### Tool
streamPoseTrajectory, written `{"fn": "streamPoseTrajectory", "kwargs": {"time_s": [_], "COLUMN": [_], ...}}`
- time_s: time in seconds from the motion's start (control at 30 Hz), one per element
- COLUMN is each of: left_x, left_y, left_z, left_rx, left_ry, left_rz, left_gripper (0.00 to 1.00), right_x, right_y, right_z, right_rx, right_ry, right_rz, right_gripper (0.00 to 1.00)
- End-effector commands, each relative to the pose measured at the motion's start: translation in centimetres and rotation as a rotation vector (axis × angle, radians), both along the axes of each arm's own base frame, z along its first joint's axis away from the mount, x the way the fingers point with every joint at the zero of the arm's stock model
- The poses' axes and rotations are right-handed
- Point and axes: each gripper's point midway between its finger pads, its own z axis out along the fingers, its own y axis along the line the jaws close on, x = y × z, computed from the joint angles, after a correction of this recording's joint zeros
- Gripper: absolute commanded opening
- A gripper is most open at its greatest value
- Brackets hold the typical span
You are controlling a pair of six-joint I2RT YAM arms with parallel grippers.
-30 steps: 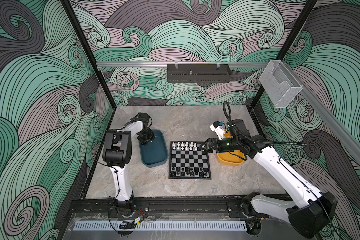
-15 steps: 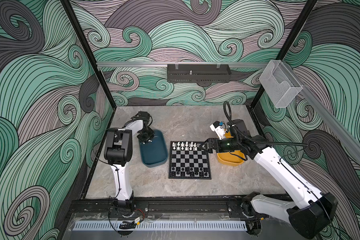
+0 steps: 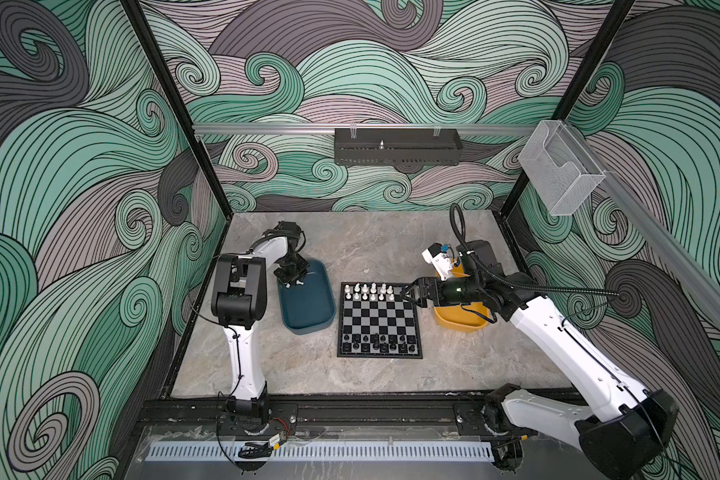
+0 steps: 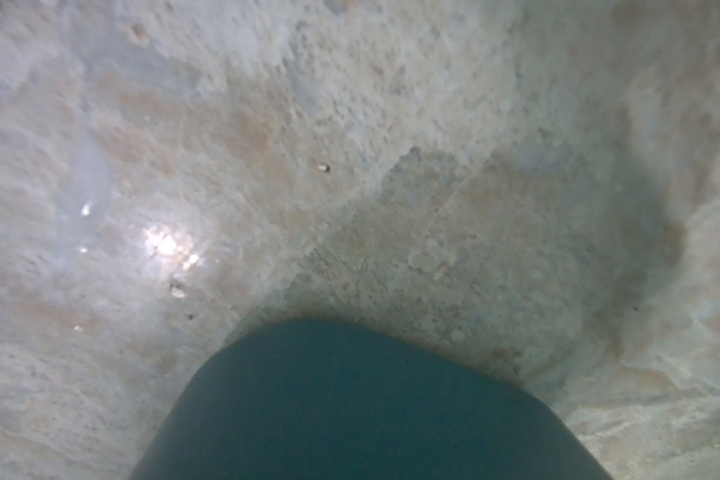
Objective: Set up the chess pieces on the board
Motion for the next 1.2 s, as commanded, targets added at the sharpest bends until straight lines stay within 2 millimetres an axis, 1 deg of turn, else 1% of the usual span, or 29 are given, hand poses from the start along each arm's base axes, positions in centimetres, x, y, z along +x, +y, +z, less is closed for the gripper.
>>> {"fn": "streamPoseTrajectory", "kwargs": {"time_s": [0.0, 0.13, 0.23, 0.33, 0.43, 0.5, 0.6, 0.67, 0.77, 0.83, 0.87, 0.93, 1.0, 1.1, 1.17], "left_x": [-0.8, -0.7, -0.2, -0.1, 0.0, -0.1, -1.1, -2.3, -4.7, -6.3, -6.9, -8.0, -8.9, -10.3, -11.0], "left_y": [0.3, 0.1, -0.5, -0.6, -0.7, -0.9, -1.3, -2.0, -3.5, -4.8, -5.4, -7.0, -8.6, -11.0, -12.0], "left_z": [-0.6, -0.8, -0.9, -0.1, 1.5, 3.1, 5.4, 7.0, 9.9, 12.0, 13.0, 15.0, 17.2, 18.8, 19.7], "left_rx": [0.031, 0.026, -0.004, -0.013, -0.028, -0.035, -0.07, -0.115, -0.211, -0.294, -0.335, -0.427, -0.52, -0.684, -0.753], "left_ry": [0.06, 0.065, 0.06, 0.05, 0.006, -0.023, -0.065, -0.096, -0.162, -0.219, -0.246, -0.316, -0.367, -0.357, -0.347], "left_rz": [0.011, 0.012, -0.003, -0.008, -0.017, -0.042, -0.07, -0.089, -0.122, -0.139, -0.146, -0.161, -0.165, -0.152, -0.151], "left_gripper": [0.28, 0.24, 0.21, 0.18, 0.16, 0.15, 0.15, 0.14, 0.14, 0.14, 0.14, 0.14, 0.14, 0.14, 0.14], "right_x": [-0.3, -0.4, -0.3, -0.2, 0.0, 0.2, 0.8, 1.4, 2.3, 2.9, 3.1, 3.8, 4.5, 5.5, 5.8], "right_y": [-0.3, -0.5, -0.7, -1.0, -1.3, -1.3, -0.8, -0.3, 1.2, 3.0, 4.1, 6.9, 9.4, 12.6, 14.4], "right_z": [0.4, 0.4, 0.2, 0.4, 0.5, 0.6, 1.1, 1.6, 2.0, 1.9, 1.8, 1.8, 1.3, 0.5, 0.1], "right_rx": [0.008, 0.011, 0.004, 0.003, 0.001, 0.007, 0.042, 0.077, 0.13, 0.149, 0.152, 0.169, 0.174, 0.166, 0.16], "right_ry": [-0.02, -0.023, -0.024, -0.032, -0.043, -0.046, -0.057, -0.07, -0.081, -0.101, -0.107, -0.137, -0.16, -0.191, -0.205], "right_rz": [0.001, -0.004, -0.015, -0.028, -0.044, -0.053, -0.064, -0.067, -0.063, -0.041, -0.023, 0.016, 0.037, 0.058, 0.078], "right_gripper": [1.0, 1.0, 1.0, 1.0, 1.0, 1.0, 1.0, 1.0, 1.0, 1.0, 1.0, 1.0, 0.97, 0.9, 0.85]}}
